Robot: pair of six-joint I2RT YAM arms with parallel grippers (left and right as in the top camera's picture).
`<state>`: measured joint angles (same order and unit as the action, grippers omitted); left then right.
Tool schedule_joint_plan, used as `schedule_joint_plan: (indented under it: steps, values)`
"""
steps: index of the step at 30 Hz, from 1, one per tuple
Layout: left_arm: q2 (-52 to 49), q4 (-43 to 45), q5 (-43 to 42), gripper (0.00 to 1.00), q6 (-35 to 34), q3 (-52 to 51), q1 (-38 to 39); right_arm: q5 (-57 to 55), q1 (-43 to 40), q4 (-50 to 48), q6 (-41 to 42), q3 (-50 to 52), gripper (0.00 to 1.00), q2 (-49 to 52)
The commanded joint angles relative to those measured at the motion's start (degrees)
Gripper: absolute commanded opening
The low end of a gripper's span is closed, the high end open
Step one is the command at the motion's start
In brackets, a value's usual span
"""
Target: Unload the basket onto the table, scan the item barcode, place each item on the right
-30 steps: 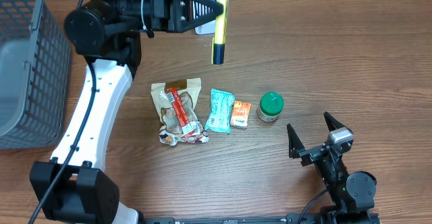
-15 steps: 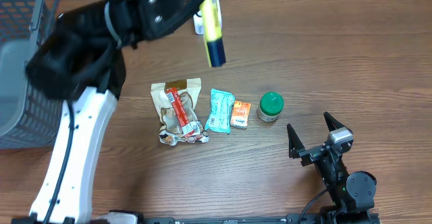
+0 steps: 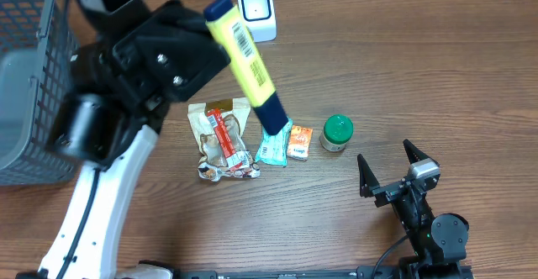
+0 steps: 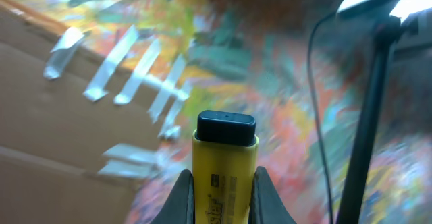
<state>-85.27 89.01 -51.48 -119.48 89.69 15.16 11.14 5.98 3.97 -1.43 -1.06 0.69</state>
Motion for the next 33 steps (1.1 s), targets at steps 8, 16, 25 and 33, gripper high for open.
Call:
schedule_joint_plan:
  steps: [8,16,25,33]
  values:
    - [-4.9,1.6,15.7,0.04,-0.1,0.6,9.1,-0.6,-0.4,-0.3,0.4,0.6,1.0,-0.5]
    - [-4.7,1.6,19.9,0.04,-0.1,0.6,13.9,-0.6,-0.4,-0.3,0.4,0.6,1.0,-0.5]
    - [-4.6,1.6,20.5,0.04,-0.1,0.6,15.0,-0.6,-0.4,-0.3,0.4,0.6,1.0,-0.5]
    - [-4.5,1.6,25.2,0.04,-0.1,0.6,16.6,-0.6,-0.4,-0.3,0.4,0.6,1.0,-0.5]
